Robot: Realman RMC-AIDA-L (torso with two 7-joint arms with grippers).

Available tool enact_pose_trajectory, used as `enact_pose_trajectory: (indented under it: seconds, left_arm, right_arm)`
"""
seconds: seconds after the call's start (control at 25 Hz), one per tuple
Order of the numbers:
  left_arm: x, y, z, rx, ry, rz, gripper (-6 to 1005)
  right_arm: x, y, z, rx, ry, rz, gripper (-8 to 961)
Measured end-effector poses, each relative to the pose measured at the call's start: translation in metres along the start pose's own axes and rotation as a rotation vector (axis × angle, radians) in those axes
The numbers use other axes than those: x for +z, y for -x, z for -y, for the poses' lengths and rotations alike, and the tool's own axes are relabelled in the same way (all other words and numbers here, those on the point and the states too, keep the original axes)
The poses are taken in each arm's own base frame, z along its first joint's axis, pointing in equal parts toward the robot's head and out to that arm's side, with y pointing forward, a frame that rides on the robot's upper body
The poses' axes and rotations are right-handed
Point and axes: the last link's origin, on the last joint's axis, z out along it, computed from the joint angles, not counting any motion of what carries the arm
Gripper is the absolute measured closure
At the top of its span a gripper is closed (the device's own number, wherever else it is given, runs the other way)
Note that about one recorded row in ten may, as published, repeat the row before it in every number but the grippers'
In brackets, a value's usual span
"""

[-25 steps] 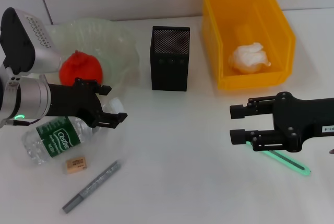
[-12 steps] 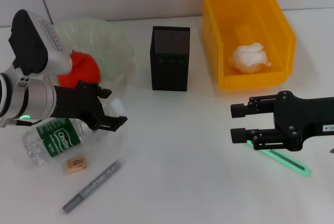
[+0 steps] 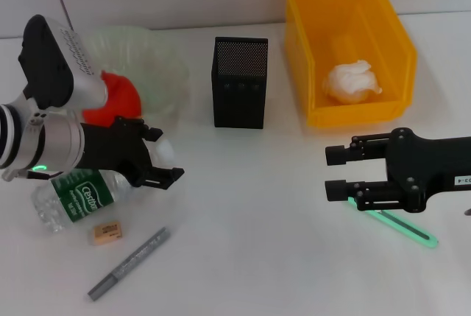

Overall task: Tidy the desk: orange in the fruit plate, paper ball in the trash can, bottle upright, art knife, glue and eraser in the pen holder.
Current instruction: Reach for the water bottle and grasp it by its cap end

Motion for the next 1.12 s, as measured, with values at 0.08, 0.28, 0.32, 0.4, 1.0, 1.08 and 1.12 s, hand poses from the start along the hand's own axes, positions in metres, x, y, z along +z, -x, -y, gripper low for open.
enact_pose_trajectory:
  seconds: [0.08, 0.28, 0.32, 0.4, 1.0, 1.08, 1.12]
  left_arm:
    - [0.001, 0.0, -0.002, 0.003, 0.004, 0.001, 192]
    - [0.003, -0.003, -0.012, 0.016, 0.021, 0.014, 192]
    - [0.003, -0.003, -0.012, 0.016, 0.021, 0.014, 193]
    - [0.001, -0.003, -0.014, 0.022, 0.013, 0.01, 193]
    - [0.002, -0.001, -0.01, 0.051, -0.044, 0.013, 194]
    - [0.002, -0.001, -0.01, 0.051, -0.044, 0.013, 194]
    - [0.003, 0.0, -0.012, 0.055, -0.037, 0.019, 194]
  right_arm:
    - [0.0, 0.0, 0.0, 0.0, -0.001, 0.0, 348]
    - [0.0, 0.0, 0.0, 0.0, -0.002, 0.0, 348]
    - [0.0, 0.0, 0.001, 0.001, -0.001, 0.0, 348]
    - [0.001, 0.001, 0.001, 0.002, -0.001, 0.0, 348]
    - [-0.001, -0.001, -0.001, 0.011, 0.001, 0.006, 349]
    - [-0.001, -0.001, -0.001, 0.012, 0.0, 0.008, 349]
    - [-0.002, -0.001, -0.001, 0.012, -0.001, 0.008, 349]
